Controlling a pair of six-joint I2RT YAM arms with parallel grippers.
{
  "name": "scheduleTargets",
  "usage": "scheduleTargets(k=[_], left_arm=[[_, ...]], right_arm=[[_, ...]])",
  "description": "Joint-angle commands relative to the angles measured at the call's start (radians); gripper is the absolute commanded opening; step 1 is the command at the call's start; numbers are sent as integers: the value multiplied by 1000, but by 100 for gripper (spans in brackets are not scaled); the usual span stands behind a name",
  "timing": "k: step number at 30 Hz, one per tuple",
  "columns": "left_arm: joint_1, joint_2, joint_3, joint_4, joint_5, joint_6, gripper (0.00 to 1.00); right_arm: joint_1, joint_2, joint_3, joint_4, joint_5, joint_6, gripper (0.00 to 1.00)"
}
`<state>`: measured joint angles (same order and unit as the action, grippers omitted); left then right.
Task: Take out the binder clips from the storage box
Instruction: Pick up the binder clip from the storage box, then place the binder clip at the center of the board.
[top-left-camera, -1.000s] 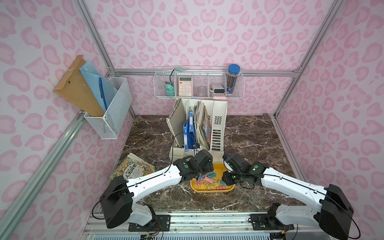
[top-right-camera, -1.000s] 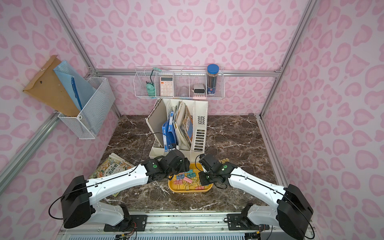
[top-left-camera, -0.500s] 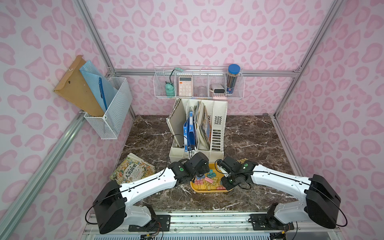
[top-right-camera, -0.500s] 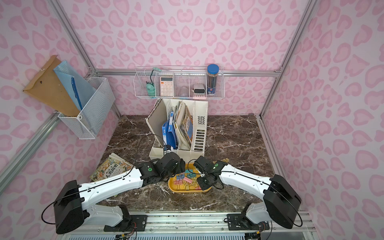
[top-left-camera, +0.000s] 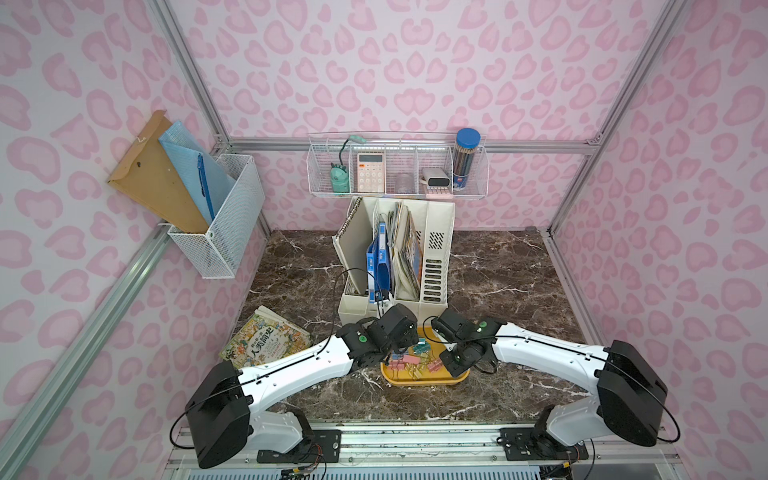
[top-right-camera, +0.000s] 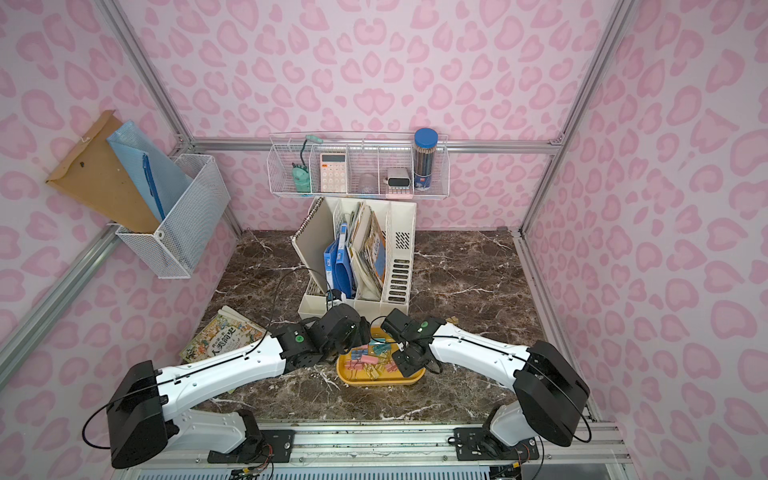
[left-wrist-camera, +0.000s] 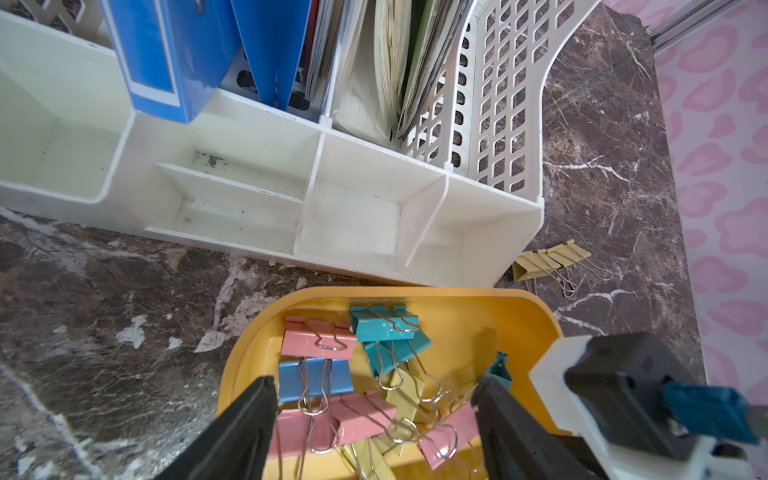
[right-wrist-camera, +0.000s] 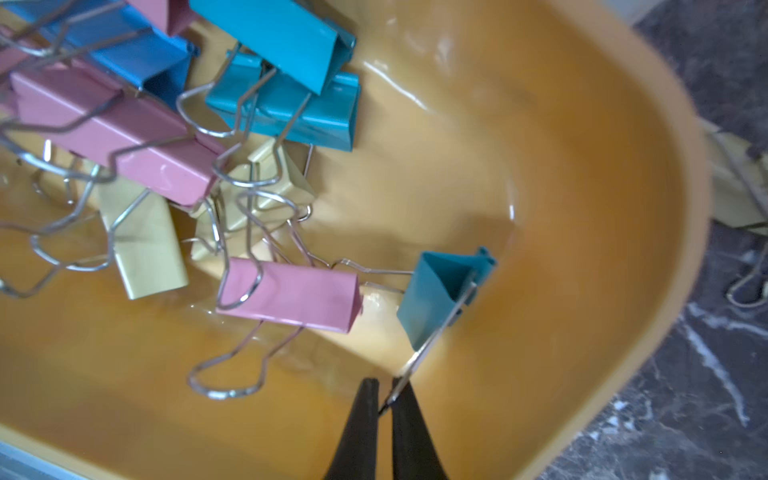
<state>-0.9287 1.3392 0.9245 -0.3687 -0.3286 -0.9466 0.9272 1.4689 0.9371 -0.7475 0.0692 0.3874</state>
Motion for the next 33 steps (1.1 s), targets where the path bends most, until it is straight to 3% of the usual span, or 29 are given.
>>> scheduleTargets(k=[1, 10, 15, 19, 23, 28, 33], left_arm=[[1, 2, 10, 3, 0, 5, 80], [1, 15, 27, 18, 23, 21, 80], [1, 24, 38, 41, 43, 36, 82], [-1, 43, 54, 89, 93, 63, 85], [-4, 86, 95, 121, 156, 102, 89], [-29, 214, 229, 87, 248, 166, 93], [-70, 379, 428, -27, 281, 207, 97]], right_arm=[[1, 11, 29, -46, 64, 11, 8], [1, -39, 63, -2, 131, 57, 1], [-6, -135, 68, 14, 220, 121, 0], [-75, -256, 36, 76, 189, 155, 0], [-248, -445, -80, 219, 87, 229, 0], [-589, -730, -330, 467, -117, 370, 0], [-967, -732, -505, 629, -499, 473, 0]])
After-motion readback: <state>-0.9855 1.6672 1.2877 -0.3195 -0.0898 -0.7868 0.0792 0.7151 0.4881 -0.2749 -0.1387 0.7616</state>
